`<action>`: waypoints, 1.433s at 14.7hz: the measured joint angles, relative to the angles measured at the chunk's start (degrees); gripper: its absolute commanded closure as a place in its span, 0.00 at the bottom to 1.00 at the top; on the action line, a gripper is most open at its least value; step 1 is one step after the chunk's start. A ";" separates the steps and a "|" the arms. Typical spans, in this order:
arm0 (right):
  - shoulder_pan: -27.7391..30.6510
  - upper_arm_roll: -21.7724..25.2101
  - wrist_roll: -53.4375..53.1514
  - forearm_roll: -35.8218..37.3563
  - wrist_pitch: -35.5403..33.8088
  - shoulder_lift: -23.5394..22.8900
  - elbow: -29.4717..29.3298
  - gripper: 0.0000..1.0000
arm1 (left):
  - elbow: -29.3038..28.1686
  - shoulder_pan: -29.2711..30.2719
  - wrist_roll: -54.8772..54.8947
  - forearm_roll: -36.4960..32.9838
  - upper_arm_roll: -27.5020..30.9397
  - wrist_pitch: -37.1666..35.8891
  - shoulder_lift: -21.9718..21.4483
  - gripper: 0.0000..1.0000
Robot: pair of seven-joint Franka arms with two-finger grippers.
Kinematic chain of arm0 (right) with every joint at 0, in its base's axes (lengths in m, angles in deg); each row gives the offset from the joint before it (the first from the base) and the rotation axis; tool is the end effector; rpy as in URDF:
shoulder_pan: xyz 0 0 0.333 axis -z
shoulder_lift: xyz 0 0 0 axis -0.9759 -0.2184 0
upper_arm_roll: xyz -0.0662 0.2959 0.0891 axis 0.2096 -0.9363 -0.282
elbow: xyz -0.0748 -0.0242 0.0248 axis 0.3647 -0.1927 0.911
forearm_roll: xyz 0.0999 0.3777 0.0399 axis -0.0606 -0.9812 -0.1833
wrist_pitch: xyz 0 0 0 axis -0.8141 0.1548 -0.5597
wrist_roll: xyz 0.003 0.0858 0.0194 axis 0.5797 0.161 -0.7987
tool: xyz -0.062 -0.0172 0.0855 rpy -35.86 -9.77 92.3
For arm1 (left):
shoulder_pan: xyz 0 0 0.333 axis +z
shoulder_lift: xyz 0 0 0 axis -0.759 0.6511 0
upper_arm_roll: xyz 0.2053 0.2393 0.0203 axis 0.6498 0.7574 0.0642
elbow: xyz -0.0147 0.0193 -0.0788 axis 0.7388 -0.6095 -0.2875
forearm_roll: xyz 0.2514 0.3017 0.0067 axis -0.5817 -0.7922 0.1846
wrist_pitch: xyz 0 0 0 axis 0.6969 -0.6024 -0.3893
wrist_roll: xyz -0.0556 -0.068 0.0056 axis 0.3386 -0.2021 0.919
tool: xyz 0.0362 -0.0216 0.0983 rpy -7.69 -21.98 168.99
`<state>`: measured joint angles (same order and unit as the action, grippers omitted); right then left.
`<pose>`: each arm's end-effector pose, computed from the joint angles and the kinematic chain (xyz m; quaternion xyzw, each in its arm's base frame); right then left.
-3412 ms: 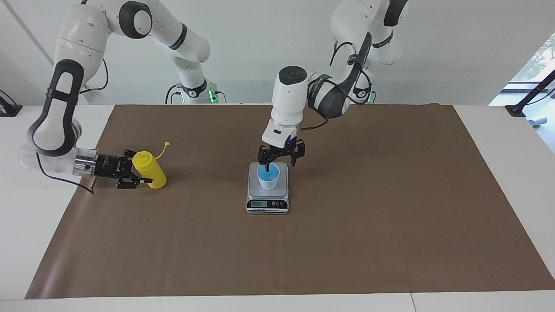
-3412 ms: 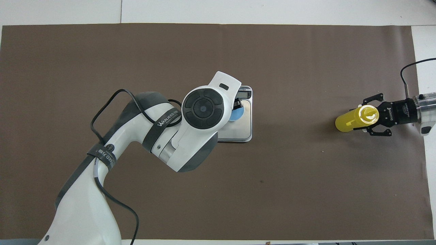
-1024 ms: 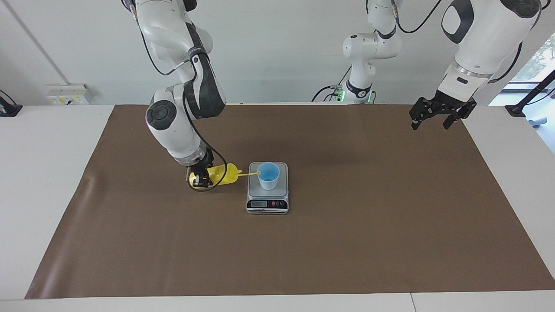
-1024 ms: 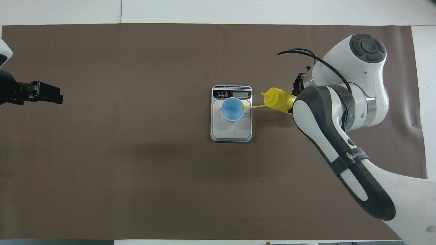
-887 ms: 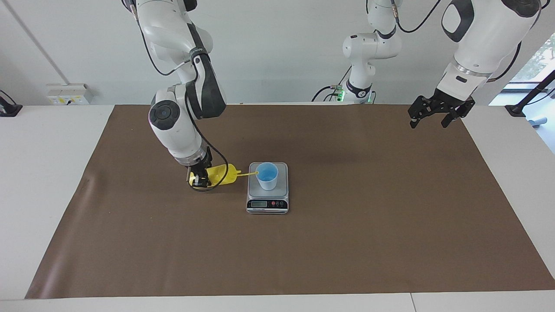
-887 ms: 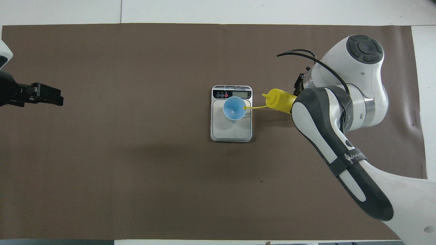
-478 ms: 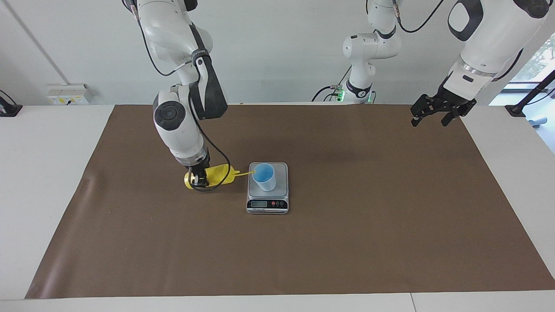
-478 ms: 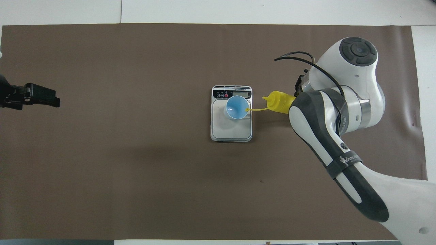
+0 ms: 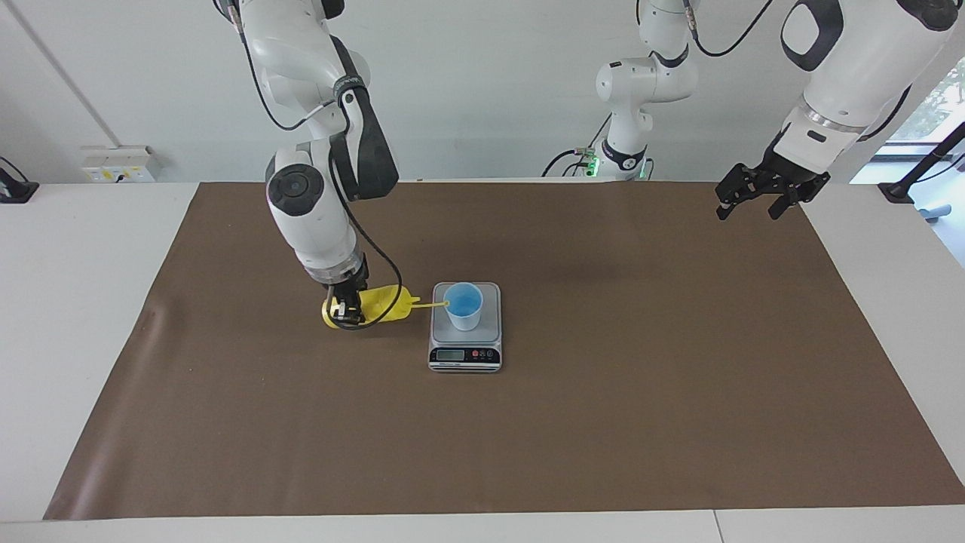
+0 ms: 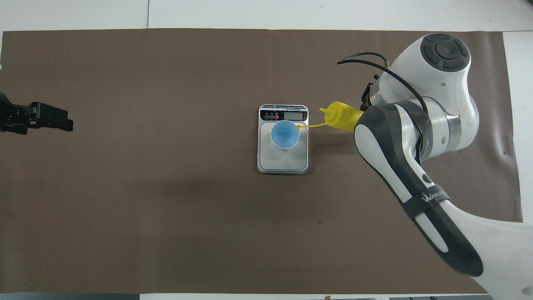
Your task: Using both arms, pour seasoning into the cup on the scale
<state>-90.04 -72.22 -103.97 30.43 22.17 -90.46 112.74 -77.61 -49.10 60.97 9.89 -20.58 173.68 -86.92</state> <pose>0.6206 0.1482 0.4268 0.6623 -0.7483 -0.0351 0.0140 0.5511 -0.0410 0.6113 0.9994 -0.0171 -0.0071 0.0305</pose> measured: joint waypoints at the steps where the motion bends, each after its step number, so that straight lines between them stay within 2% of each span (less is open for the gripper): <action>1: 0.03 0.02 -0.16 -0.10 -0.95 -0.14 -1.19 1.00 | 0.00 0.00 0.00 0.00 -0.04 0.00 0.00 0.00; 4: 0.31 0.08 -0.39 -0.40 -3.76 -0.72 -3.55 1.00 | 0.00 0.02 0.00 0.00 -0.04 0.00 -0.01 0.00; 9: 0.83 0.39 2.09 0.46 -7.72 -1.44 -3.81 1.00 | 0.00 0.03 0.00 0.00 -0.04 0.00 -0.01 0.00; 13: 0.99 0.37 3.64 3.20 -8.31 -1.50 -3.17 1.00 | 0.00 0.03 0.00 0.00 -0.03 0.00 -0.01 0.00; 21: -1.44 0.07 3.71 4.23 -9.46 -1.49 -1.50 1.00 | 0.00 0.04 0.00 0.00 -0.03 0.00 -0.01 0.00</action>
<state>-91.48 -72.15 -100.26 34.66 12.71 -91.95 111.24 -77.61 -49.06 60.97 9.90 -20.60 173.68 -86.93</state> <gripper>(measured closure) 0.537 0.000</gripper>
